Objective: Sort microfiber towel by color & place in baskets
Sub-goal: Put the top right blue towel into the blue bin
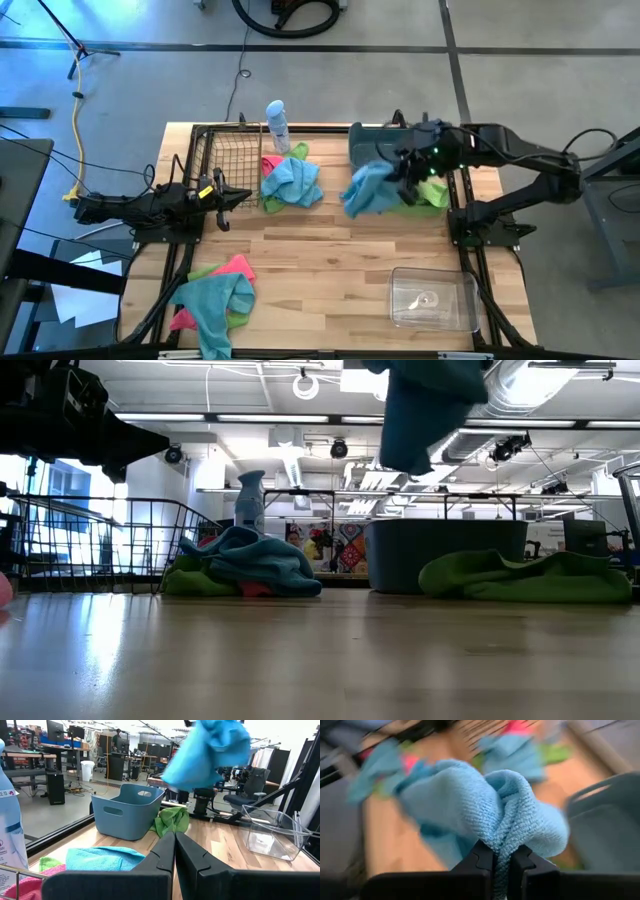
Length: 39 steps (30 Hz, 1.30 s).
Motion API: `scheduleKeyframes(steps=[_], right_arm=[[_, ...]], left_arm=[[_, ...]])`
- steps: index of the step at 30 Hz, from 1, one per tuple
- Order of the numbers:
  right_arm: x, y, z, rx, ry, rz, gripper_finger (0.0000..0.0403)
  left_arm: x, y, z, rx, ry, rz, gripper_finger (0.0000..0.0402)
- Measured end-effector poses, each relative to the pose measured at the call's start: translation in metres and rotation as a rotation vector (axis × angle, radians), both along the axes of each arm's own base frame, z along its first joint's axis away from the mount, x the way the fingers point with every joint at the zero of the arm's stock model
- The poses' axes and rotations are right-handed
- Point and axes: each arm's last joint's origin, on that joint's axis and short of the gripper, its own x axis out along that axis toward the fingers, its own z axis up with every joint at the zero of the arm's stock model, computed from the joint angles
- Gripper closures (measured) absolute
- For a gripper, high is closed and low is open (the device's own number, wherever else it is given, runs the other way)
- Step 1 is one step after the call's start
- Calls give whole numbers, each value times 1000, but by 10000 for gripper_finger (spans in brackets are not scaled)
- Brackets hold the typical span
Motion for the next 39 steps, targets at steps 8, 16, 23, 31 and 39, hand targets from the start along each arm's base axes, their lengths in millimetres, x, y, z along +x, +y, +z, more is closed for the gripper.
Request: scheduleKeyframes(steps=[8, 16, 23, 31, 39], right_arm=[[5, -60, -5, -80, 1, -322, 396], [19, -128, -36, -86, 124, -561, 396], [21, -154, -56, -45, 218, -596, 396], [-8, -156, -58, 18, 364, -634, 396], [-22, -162, -61, 35, 359, -699, 396]], left_arm=[[0, 0, 0, 0, 0, 0, 401], [0, 0, 0, 0, 0, 0, 402], [0, 0, 0, 0, 0, 0, 401], [0, 0, 0, 0, 0, 0, 402], [0, 0, 0, 0, 0, 0, 401]])
